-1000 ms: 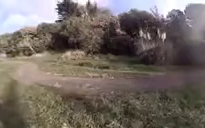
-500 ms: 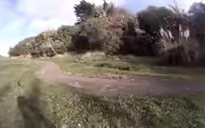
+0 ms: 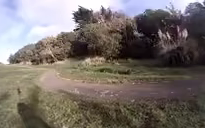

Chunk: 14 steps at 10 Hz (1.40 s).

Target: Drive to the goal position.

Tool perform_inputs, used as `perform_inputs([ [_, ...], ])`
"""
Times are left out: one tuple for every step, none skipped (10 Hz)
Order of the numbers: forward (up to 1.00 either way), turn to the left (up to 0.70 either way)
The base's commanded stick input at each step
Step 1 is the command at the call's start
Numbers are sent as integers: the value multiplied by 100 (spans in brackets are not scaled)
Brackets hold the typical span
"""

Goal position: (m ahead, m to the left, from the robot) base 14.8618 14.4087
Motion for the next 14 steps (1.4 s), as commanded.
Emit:
perform_inputs([
  [70, 14],
  [70, 14],
  [70, 14],
  [70, 14],
  [70, 14],
  [70, 14],
  [70, 14],
  [70, 14],
  [70, 14],
  [70, 14],
  [70, 14],
  [70, 14],
  [70, 14],
  [70, 14],
])
